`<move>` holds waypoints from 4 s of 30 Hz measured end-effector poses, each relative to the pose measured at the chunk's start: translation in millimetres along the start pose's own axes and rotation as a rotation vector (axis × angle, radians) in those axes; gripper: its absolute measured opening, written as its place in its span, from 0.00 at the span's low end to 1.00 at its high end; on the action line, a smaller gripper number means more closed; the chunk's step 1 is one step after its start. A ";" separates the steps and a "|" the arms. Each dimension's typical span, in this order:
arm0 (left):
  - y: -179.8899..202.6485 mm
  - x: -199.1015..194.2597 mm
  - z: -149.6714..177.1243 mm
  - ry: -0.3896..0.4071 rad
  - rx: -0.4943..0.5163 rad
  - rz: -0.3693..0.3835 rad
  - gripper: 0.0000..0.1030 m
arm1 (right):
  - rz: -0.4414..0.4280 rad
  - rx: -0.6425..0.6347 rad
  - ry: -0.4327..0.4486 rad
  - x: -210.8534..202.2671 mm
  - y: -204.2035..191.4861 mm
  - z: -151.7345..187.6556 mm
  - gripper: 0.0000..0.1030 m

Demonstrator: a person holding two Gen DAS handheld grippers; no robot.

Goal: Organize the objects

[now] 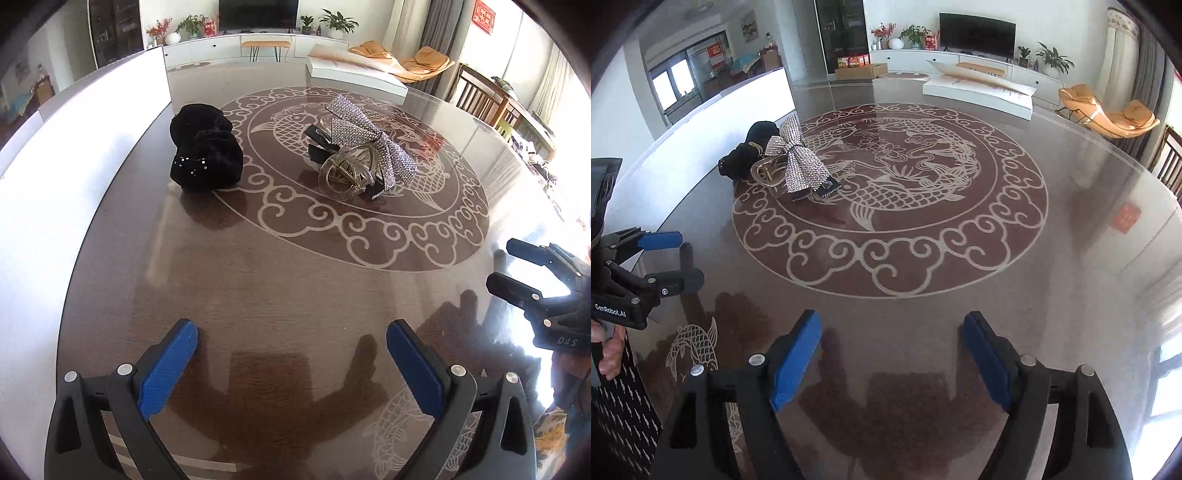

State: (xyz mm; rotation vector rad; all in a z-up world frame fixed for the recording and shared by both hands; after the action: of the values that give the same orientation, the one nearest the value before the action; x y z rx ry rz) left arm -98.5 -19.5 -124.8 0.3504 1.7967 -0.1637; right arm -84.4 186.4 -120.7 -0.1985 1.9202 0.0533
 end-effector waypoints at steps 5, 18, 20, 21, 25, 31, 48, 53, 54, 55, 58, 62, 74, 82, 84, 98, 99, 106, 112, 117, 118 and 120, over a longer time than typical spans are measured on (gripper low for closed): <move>-10.7 2.9 -4.0 0.005 -0.030 -0.029 1.00 | 0.018 0.009 0.021 1.6 0.0 5.0 0.87; -17.0 7.3 -10.3 0.015 -0.042 -0.095 1.00 | 0.065 -0.014 0.011 15.8 -2.3 -0.3 1.00; -17.1 8.1 -12.1 0.018 -0.044 -0.095 1.00 | 0.069 -0.015 0.011 15.7 -2.5 -0.3 1.00; -17.1 8.3 -12.6 0.018 -0.045 -0.095 1.00 | 0.069 -0.015 0.011 15.8 -2.5 -0.2 1.00; -16.2 8.5 -12.5 0.020 -0.046 -0.095 1.00 | 0.069 -0.016 0.011 15.8 -2.6 -0.2 1.00; -16.9 7.5 -11.6 0.030 -0.056 -0.096 1.00 | 0.069 -0.016 0.011 16.0 -2.3 -0.5 1.00; -36.6 -5.8 -24.9 0.121 -0.211 -0.049 1.00 | 0.069 -0.017 0.011 16.1 -2.3 -0.4 1.00; -39.1 -18.7 -30.0 0.189 -0.218 -0.071 1.00 | 0.068 -0.017 0.011 16.2 -2.2 -0.4 1.00; -39.5 -19.9 -31.1 0.196 -0.220 -0.073 1.00 | 0.068 -0.017 0.011 16.2 -2.4 -0.2 1.00; -41.0 -21.8 -31.9 0.203 -0.223 -0.073 1.00 | 0.068 -0.017 0.011 16.2 -2.2 -0.4 1.00; -44.7 -26.9 -34.1 0.222 -0.234 -0.073 1.00 | 0.068 -0.017 0.011 16.3 -2.2 -0.5 1.00; -52.2 -26.1 -33.1 0.218 -0.266 -0.046 1.00 | 0.069 -0.017 0.011 16.3 -2.3 -0.3 1.00; -61.9 -16.2 -82.9 0.238 -0.305 0.059 1.00 | 0.085 -0.022 0.019 13.5 -3.6 -0.9 1.00; -73.1 21.5 -130.6 0.142 -0.194 -0.105 0.47 | 0.099 -0.024 0.024 12.9 -4.3 -1.2 1.00; -72.0 18.5 -127.3 0.143 -0.136 -0.147 0.33 | 0.096 -0.025 0.024 13.3 -4.4 -1.4 1.00; -79.6 -4.9 -49.0 0.155 -0.184 -0.026 0.31 | -0.046 -0.364 0.037 41.0 -109.2 -145.6 0.99; -80.6 -5.6 -47.3 0.157 -0.187 -0.020 0.31 | -0.067 -0.367 0.007 49.2 -111.8 -149.3 0.84; -71.3 -27.3 -47.8 0.217 -0.179 0.017 0.31 | -0.089 -0.285 -0.047 36.3 -102.0 -150.8 0.49; -63.5 -90.7 -55.9 0.327 -0.179 0.126 0.31 | -0.114 -0.298 0.024 -15.4 -115.7 -160.0 0.49; -119.2 -161.3 -54.1 0.437 -0.271 0.157 0.31 | -0.245 -0.328 0.131 -66.8 -178.3 -202.3 0.49; -137.6 -168.5 -50.6 0.438 -0.305 0.149 0.31 | -0.279 -0.339 0.146 -74.2 -196.8 -211.8 0.49; -178.8 -175.8 -37.2 0.420 -0.371 0.094 0.31 | -0.347 -0.369 0.163 -83.8 -236.0 -227.6 0.49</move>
State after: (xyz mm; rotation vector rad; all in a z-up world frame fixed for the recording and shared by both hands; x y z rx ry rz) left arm -151.9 -203.7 41.1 0.2103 2.1675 0.3303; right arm -228.2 -66.9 51.5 -0.8016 1.9986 0.1636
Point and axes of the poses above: each gripper's, at about its wrist camera, not at the fingertips, and x roughly the way its jaws point, y to its right, z to its underside, the point moved 9 cm from there along x, roughly the way its jaws point, and after that the axes turned 14 degrees about -y, right-handed, at the moved point
